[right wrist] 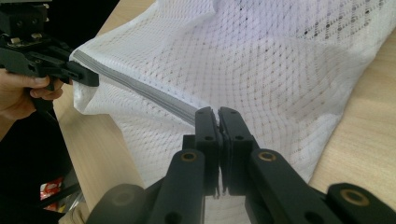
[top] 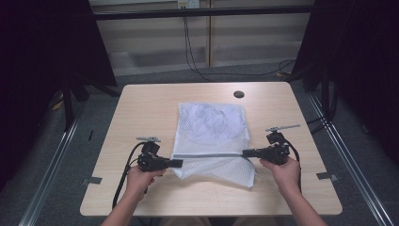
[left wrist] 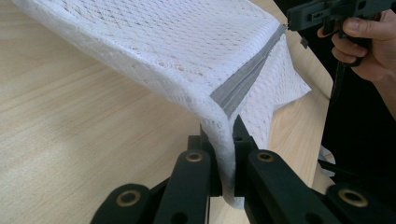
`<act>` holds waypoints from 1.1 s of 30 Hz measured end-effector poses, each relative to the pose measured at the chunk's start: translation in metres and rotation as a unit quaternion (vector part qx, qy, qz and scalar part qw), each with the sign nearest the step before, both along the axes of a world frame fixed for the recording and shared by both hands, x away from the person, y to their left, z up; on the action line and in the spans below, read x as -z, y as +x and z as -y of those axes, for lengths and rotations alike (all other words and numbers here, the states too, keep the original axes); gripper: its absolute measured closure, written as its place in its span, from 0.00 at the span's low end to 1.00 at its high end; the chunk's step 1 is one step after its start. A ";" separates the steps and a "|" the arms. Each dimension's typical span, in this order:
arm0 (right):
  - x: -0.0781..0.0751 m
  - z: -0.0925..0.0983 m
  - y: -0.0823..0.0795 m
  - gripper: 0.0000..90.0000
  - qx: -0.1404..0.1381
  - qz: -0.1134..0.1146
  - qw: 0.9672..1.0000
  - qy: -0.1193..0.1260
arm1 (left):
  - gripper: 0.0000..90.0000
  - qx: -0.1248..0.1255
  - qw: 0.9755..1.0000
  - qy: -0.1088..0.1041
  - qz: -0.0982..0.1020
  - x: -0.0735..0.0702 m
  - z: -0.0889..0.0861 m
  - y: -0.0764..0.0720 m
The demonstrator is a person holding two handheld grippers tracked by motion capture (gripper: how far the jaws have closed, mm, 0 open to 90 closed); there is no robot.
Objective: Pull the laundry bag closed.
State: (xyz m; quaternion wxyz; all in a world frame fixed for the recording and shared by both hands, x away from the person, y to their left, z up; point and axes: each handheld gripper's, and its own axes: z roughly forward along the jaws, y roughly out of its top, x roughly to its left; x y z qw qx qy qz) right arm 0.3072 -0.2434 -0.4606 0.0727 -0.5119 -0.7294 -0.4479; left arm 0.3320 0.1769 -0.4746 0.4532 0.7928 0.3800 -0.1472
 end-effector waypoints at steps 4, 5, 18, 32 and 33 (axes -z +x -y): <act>0.000 0.003 0.000 0.97 0.004 0.000 1.000 -0.008 | 1.00 -0.003 1.000 0.000 -0.001 0.000 -0.001 0.000; -0.001 0.004 -0.001 0.97 0.007 0.001 1.000 -0.008 | 1.00 -0.005 1.000 0.000 -0.001 0.000 -0.002 0.001; -0.002 0.023 -0.004 0.97 0.031 0.001 1.000 -0.006 | 1.00 -0.004 1.000 -0.003 0.000 0.000 -0.003 0.000; -0.005 0.037 -0.006 0.97 0.050 0.005 0.999 0.006 | 1.00 0.000 1.000 -0.007 -0.002 0.000 0.000 -0.001; -0.005 0.037 -0.007 0.97 0.050 0.006 0.999 0.004 | 1.00 -0.002 1.000 -0.011 -0.007 0.000 0.001 -0.002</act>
